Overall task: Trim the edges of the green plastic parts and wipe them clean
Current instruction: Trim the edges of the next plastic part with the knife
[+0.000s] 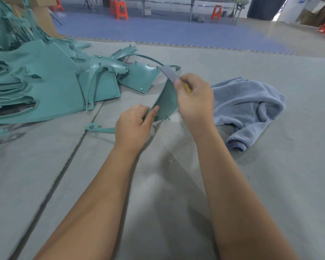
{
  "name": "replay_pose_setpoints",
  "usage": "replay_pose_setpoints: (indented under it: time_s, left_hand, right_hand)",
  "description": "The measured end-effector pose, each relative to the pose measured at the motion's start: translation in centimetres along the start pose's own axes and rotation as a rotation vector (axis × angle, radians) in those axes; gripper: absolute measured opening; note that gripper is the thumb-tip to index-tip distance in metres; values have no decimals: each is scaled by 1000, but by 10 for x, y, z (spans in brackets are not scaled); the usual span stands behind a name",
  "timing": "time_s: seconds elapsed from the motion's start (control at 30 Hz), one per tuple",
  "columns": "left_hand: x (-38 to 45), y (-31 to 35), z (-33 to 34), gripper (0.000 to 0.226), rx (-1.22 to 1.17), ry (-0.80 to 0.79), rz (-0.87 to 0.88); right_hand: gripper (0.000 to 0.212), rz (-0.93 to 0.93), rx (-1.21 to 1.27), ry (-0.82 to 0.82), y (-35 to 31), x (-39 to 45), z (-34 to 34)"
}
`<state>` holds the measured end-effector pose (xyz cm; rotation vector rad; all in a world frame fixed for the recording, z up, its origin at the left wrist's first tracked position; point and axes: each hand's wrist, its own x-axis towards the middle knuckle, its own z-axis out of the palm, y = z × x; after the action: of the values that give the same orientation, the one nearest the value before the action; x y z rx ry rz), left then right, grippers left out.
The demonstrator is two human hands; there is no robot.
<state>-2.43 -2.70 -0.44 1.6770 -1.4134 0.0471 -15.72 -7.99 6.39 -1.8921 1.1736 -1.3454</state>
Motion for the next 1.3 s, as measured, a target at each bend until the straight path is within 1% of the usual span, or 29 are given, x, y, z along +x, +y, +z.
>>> replay_pose_setpoints:
  time_s: [0.17,0.4,0.67,0.77,0.87,1.0,1.17,1.3]
  left_hand:
    - [0,-2,1,49,0,-4,-14]
    - [-1,-3,1,47,-10,-18,-3]
    - [-1,1,-1,50,-44,-22,1]
    - [-1,1,-1,51,-32,-14,-8]
    - [0,1,0,51,-15,0,-22]
    - [0,1,0,51,-5,9,-35]
    - [-1,3,-1,52,-9,3,-25]
    - [-2,4,-3,53,2,-4,-15]
  right_hand:
    - [19,-12,-90,-8,-3,0,0]
    - [18,1,-115,11,-4,-9,-3]
    - [22,7,-216,-29,-11,-9,-14]
    - [20,3,-242,-73,-13,-8,-15]
    - [19,-8,-340,-163,-13,-13,-10]
    - [19,-12,-364,-185,-13,-17,-7]
    - [17,25,-274,-296,-7,-21,-5]
    - [17,87,-26,-328,1,-21,-9]
